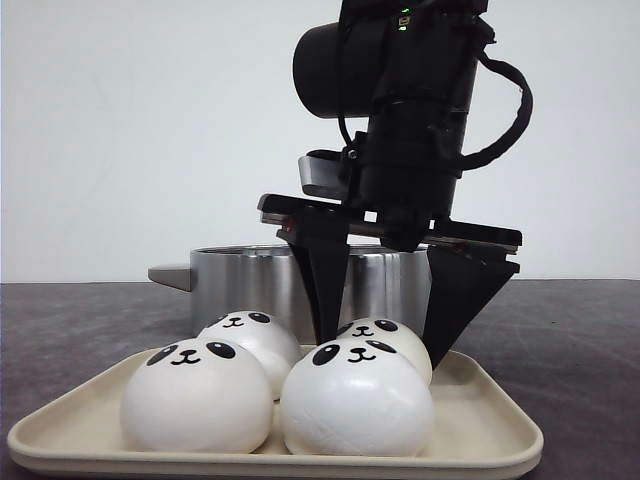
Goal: Steam buns
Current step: 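Lower the right gripper onto the farthest panda bun on the tray and grasp, then lift the bun with the right gripper and lower it into the pot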
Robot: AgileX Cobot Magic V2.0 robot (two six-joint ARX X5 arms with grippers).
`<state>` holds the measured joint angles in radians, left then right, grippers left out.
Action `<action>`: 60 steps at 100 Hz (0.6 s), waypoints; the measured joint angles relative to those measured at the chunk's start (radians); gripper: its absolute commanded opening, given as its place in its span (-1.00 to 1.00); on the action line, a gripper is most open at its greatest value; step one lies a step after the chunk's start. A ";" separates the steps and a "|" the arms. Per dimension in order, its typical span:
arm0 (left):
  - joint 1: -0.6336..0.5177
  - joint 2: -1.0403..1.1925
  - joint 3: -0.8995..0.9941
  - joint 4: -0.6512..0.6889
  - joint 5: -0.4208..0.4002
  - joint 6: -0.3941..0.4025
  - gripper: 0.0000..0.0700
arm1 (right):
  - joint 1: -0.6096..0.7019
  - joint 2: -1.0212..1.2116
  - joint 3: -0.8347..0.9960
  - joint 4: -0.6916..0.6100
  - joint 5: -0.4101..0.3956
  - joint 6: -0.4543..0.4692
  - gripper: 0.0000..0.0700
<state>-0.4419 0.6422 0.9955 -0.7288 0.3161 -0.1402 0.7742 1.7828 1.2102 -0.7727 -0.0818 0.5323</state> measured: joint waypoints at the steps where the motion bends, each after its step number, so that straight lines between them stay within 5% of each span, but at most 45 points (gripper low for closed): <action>1: 0.000 0.000 0.000 0.000 0.000 0.000 0.93 | -0.001 0.000 0.000 0.002 0.000 0.000 0.35; 18: 0.000 0.000 0.000 0.000 -0.003 0.000 0.93 | -0.017 0.003 0.000 0.026 0.000 0.000 0.21; 37: 0.000 0.000 0.000 0.000 -0.003 0.000 0.93 | -0.027 0.036 0.014 0.000 -0.005 0.000 -0.41; 45: 0.000 0.000 0.000 0.000 -0.003 0.000 0.93 | -0.028 0.043 0.018 -0.006 0.000 0.000 -1.00; 60: 0.000 0.000 0.000 0.000 -0.003 0.000 0.93 | -0.023 0.043 0.018 -0.006 0.022 0.000 -1.00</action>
<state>-0.4419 0.6422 0.9955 -0.7288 0.3134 -0.1402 0.7517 1.8256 1.2282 -0.7784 -0.0597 0.5320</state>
